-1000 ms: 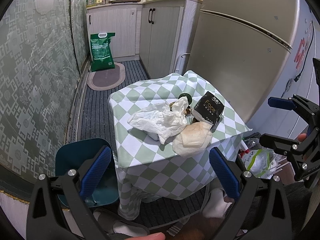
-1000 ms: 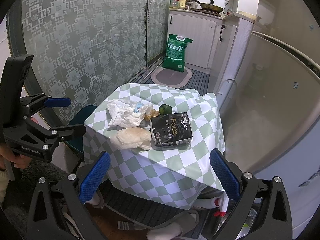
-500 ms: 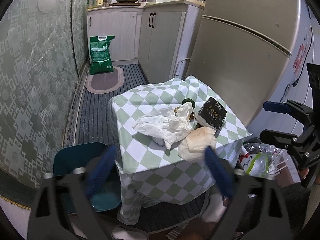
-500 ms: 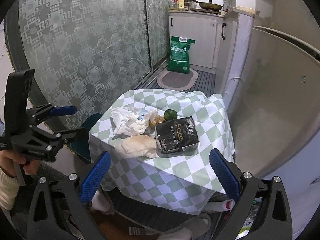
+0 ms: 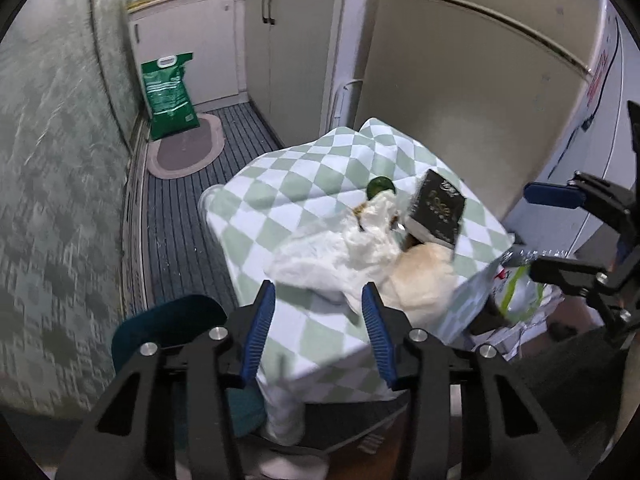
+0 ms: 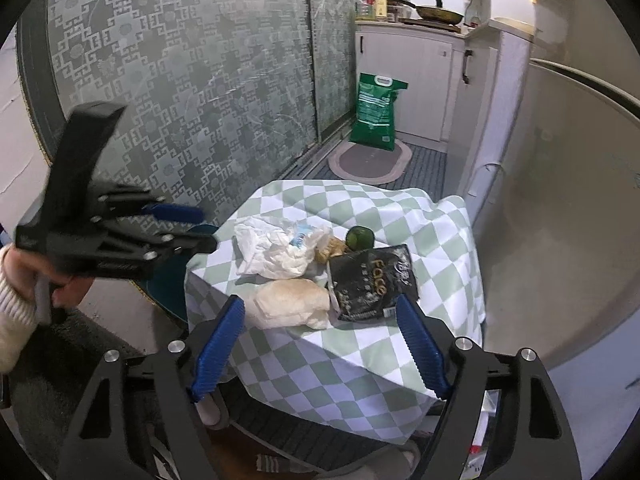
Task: Collect trash
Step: 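Grasp the crumpled white tissue with the left gripper while the right gripper grasps the bread bun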
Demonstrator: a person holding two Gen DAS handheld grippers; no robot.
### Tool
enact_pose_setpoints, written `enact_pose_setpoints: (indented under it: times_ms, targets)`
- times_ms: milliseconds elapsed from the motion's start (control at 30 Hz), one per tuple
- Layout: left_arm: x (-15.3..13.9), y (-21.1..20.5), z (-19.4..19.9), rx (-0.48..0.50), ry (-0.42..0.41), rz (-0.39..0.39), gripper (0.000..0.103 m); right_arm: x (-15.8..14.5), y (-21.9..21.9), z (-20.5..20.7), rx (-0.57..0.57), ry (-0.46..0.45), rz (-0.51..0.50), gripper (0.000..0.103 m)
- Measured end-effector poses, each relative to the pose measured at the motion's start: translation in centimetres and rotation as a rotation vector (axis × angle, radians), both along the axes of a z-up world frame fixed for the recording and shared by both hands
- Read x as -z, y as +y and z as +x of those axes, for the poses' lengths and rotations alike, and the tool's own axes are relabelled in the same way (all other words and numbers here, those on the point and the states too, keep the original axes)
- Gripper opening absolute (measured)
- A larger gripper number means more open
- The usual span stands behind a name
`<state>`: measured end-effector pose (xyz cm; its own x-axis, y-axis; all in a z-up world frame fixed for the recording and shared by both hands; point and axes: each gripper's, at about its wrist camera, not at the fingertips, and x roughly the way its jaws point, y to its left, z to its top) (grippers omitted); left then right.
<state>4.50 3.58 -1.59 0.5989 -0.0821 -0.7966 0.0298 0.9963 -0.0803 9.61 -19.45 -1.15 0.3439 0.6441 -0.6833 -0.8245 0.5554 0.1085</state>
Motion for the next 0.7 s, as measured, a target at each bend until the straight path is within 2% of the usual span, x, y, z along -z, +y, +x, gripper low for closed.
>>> enact_pose_setpoints:
  times_ms: [333, 433, 500, 700]
  targets:
    - [2.4, 3.8, 4.3, -0.004, 0.072, -0.115, 0.047, 0.5, 1.5, 1.8, -0.043, 0.030, -0.003, 0.077]
    - [2.8, 4.3, 5.0, 0.030, 0.098, -0.188, 0.047, 0.4, 1.8, 2.6, -0.055, 0.055, 0.012, 0.077]
    - [3.2, 4.1, 5.3, 0.052, 0.117, -0.198, 0.047, 0.7, 2.1, 2.9, -0.062, 0.063, 0.005, 0.077]
    - [2.9, 3.7, 4.8, 0.069, 0.113, -0.175, 0.025, 1.8, 3.4, 2.5, -0.093, 0.064, -0.046, 0.068]
